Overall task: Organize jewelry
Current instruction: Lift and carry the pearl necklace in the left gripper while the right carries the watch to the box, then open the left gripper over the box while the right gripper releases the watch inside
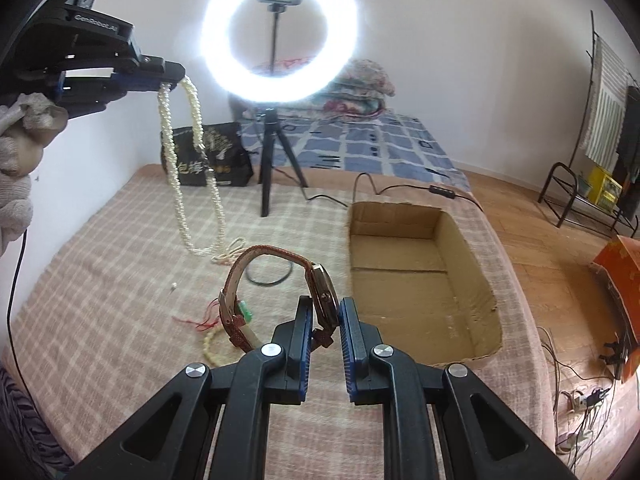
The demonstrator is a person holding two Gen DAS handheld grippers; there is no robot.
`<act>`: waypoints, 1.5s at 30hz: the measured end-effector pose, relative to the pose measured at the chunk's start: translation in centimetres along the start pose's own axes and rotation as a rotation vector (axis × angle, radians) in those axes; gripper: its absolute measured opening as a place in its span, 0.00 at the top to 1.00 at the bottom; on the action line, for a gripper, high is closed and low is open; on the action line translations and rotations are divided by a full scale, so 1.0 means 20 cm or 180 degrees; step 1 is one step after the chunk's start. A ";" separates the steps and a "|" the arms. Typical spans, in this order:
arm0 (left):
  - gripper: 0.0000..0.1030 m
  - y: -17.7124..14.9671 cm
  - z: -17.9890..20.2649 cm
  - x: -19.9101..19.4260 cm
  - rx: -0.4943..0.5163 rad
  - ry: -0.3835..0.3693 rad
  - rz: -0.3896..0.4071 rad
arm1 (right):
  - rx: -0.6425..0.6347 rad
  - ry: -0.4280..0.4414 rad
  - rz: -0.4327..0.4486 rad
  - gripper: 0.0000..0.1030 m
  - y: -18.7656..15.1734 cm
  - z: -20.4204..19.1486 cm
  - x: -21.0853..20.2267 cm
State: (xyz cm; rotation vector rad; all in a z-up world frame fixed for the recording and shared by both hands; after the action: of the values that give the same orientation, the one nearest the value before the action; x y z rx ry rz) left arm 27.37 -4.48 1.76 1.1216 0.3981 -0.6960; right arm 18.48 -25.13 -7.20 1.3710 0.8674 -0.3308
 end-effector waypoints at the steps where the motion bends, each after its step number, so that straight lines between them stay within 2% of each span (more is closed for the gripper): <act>1: 0.94 0.01 0.03 0.01 0.0011 -0.0018 -0.0001 | 0.0033 -0.0017 -0.0002 0.89 0.01 0.03 0.00; 14: 0.94 0.10 0.42 0.29 0.0246 -0.0139 -0.0155 | 0.0391 -0.0242 -0.0095 0.89 0.01 0.34 0.07; 20: 0.94 0.10 0.59 0.46 0.0344 -0.0123 -0.0273 | 0.0551 -0.0320 -0.0156 0.89 0.00 0.48 0.12; 29: 0.94 0.04 0.74 0.75 0.0466 -0.0033 -0.0483 | 0.0736 -0.0283 -0.0256 0.89 -0.03 0.58 0.20; 36: 0.94 -0.01 0.78 0.88 0.0548 0.0039 -0.0580 | 0.0770 -0.0258 -0.0320 0.87 -0.03 0.61 0.25; 39: 0.94 -0.02 0.79 0.90 0.0572 0.0030 -0.0586 | 0.0804 -0.0214 -0.0295 0.80 -0.03 0.61 0.25; 41: 0.89 -0.02 0.79 0.90 0.0615 0.0058 -0.0569 | 0.0772 -0.0159 -0.0263 0.65 -0.02 0.60 0.25; 42: 0.69 -0.02 0.79 0.90 0.0636 0.0050 -0.0576 | 0.0730 -0.0143 -0.0256 0.59 -0.02 0.58 0.24; 43: 0.46 -0.02 0.80 0.90 0.0649 0.0039 -0.0578 | 0.0699 -0.0148 -0.0248 0.41 -0.01 0.57 0.24; 44: 0.39 -0.02 0.79 0.89 0.0664 0.0031 -0.0551 | 0.0662 -0.0166 -0.0230 0.22 -0.01 0.55 0.24; 45: 0.36 -0.02 0.79 0.88 0.0688 0.0052 -0.0514 | 0.0615 -0.0180 -0.0179 0.18 -0.01 0.54 0.23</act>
State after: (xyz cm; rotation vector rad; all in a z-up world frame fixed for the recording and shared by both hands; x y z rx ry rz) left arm 39.05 -24.43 -3.03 1.3096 0.4383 -0.8882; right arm 25.03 -33.99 -10.97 1.5097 0.8450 -0.5051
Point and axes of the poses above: each gripper's, at about its wrist camera, not at the fingertips, and x roughly the way its jaws point, z to its right, y to its top, the point moved 3 cm from there along x, roughly the way its jaws point, and after that the axes turned 8 degrees about y, right-handed, at the moved point
